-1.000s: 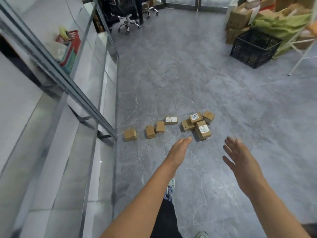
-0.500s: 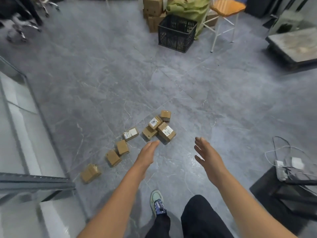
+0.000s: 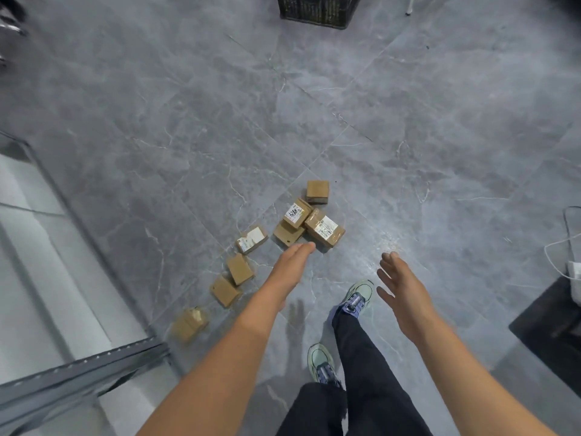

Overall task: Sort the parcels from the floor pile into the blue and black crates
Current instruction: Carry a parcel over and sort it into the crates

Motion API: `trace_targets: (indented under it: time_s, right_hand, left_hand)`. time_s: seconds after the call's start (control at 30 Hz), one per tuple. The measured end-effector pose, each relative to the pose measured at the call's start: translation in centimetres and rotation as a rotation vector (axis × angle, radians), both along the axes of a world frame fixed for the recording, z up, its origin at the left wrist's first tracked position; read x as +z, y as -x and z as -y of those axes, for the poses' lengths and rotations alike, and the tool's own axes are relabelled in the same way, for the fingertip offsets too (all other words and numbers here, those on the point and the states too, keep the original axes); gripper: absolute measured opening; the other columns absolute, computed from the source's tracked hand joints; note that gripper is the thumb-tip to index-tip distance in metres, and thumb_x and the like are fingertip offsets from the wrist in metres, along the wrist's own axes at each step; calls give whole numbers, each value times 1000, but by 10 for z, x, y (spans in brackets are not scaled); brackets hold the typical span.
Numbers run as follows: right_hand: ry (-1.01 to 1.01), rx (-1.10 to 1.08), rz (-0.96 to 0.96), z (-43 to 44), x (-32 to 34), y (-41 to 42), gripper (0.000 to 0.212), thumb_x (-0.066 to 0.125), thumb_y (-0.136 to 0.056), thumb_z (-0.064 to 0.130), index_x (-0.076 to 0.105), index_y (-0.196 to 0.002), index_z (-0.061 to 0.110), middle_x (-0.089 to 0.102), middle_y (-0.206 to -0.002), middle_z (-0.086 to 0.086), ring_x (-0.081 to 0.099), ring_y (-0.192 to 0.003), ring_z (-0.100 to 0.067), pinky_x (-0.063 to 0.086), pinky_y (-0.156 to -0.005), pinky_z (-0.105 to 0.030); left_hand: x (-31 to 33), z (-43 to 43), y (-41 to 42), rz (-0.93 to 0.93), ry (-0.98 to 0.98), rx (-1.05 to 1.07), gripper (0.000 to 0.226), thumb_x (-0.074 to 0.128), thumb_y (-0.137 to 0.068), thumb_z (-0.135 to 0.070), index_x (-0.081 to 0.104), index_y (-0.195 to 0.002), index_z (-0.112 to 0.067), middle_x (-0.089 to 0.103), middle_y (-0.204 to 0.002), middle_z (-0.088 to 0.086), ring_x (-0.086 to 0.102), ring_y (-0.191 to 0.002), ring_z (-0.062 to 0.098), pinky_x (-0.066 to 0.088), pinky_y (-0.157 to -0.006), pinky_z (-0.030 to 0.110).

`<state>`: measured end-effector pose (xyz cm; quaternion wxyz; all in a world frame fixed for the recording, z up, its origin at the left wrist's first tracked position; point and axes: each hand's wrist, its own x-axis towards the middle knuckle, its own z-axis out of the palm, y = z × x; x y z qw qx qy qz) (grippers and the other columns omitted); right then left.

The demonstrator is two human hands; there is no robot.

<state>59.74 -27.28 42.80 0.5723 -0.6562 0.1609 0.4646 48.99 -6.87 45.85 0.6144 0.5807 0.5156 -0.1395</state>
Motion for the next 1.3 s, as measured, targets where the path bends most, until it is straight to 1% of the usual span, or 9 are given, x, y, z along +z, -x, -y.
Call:
trace_targets:
  time_s: [0.1,0.33,0.57,0.77,0.83,0.93,1.0,1.13,1.3]
  right_hand:
    - [40,-8,-59,-16,-33,-27,61,45,-107,52,40,-160,20,43,-162,4,44,-146,-18,34,-123,-51]
    - [113,-78,-163,-41,-128,-69,60,48,-107,50,41,-159,21,45,-161,5,44,-146,-16,33,-123,-49]
    - [165,-102,-225,-87,-259,-85,63,45,-107,53,35,-162,22,40,-164,8,42,-147,-12,35,-121,-42]
    - [180,-165,-252,-133,-375,-99,65,42,-108,55,29,-164,25,32,-169,6,35,-152,-15,31,-124,-45]
    - [191,-176,-271,-145,-406,-102,65,42,-108,55,29,-164,26,30,-169,7,34,-153,-15,29,-125,-46]
    - [202,-201,-296,-162,-447,-105,65,41,-107,57,29,-164,29,28,-170,7,32,-154,-15,29,-125,-46]
    - [211,-226,-301,-172,-470,-108,63,42,-107,57,30,-163,29,28,-170,7,30,-154,-16,27,-126,-46]
    - [212,-267,-324,-183,-503,-112,62,41,-108,57,31,-162,30,27,-171,5,26,-156,-17,24,-127,-46]
    - [211,-304,-331,-185,-522,-112,66,42,-107,58,29,-163,27,28,-170,2,28,-156,-17,24,-127,-46]
  left_hand:
    - [-28,-21,-35,-51,20,-20,30,50,-101,-53,56,-124,-35,55,-131,-8,49,-124,13,41,-108,39]
    - [-130,-60,-105,-146,17,-147,29,49,-104,-46,55,-124,-25,52,-123,-4,49,-116,16,37,-96,34]
    - [-279,-103,-166,-208,17,-277,30,52,-103,-39,58,-122,-17,60,-93,-13,57,-94,11,39,-91,35]
    - [-425,-133,-190,-301,-28,-373,69,51,-78,-56,56,-136,-17,64,-130,5,59,-119,28,45,-107,48]
    - [-458,-136,-194,-331,-63,-414,71,52,-76,-55,57,-135,-15,65,-130,7,60,-117,30,46,-107,48]
    - [-472,-135,-208,-327,-78,-525,47,55,-98,-35,55,-138,-10,60,-125,3,58,-112,29,43,-101,32]
    - [-490,-133,-212,-337,-150,-589,46,53,-103,-29,50,-142,-6,57,-136,12,53,-123,34,42,-103,35]
    - [-520,-128,-211,-303,-186,-617,61,55,-94,-38,40,-147,-13,44,-149,13,41,-137,37,35,-115,53]
    - [-538,-132,-209,-358,-211,-587,77,54,-91,-38,26,-158,-11,27,-162,10,31,-146,35,31,-118,52]
